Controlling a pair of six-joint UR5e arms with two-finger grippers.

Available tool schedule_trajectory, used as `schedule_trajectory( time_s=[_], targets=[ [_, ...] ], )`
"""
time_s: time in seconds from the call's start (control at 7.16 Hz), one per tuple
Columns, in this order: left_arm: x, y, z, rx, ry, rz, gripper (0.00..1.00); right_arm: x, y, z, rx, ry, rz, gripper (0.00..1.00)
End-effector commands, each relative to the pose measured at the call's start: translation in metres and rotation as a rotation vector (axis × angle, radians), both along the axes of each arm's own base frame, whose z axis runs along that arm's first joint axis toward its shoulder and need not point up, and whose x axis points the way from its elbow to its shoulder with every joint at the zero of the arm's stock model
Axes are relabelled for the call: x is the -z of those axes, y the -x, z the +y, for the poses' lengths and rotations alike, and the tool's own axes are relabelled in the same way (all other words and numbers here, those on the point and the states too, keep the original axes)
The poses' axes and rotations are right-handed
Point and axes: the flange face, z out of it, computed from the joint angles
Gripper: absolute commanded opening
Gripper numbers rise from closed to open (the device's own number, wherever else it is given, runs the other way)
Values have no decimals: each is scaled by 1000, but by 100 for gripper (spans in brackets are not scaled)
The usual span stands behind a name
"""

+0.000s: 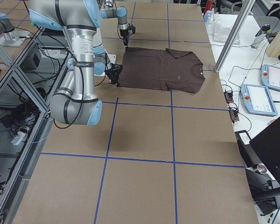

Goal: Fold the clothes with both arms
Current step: 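Grasp the hem corners with both grippers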

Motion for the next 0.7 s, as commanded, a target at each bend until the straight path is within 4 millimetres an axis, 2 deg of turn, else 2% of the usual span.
schedule_trajectory(
  time_s=[0.0,0.14,0.28,0.42,0.56],
  targets=[
    [1,0,0,-1,1,2,0,3,0,0,-23,16,-15,0],
    [7,-1,0,0,-2,14,0,8,-4,-2,-25,17,-27,0],
    [26,11,0,1,-6,41,0,38,-29,-10,-33,22,-92,0],
    [64,38,7,-18,6,37,0,71,-64,-10,-24,29,-108,0],
    [115,73,17,-56,31,43,0,105,-103,-7,2,55,-127,0]
  ],
)
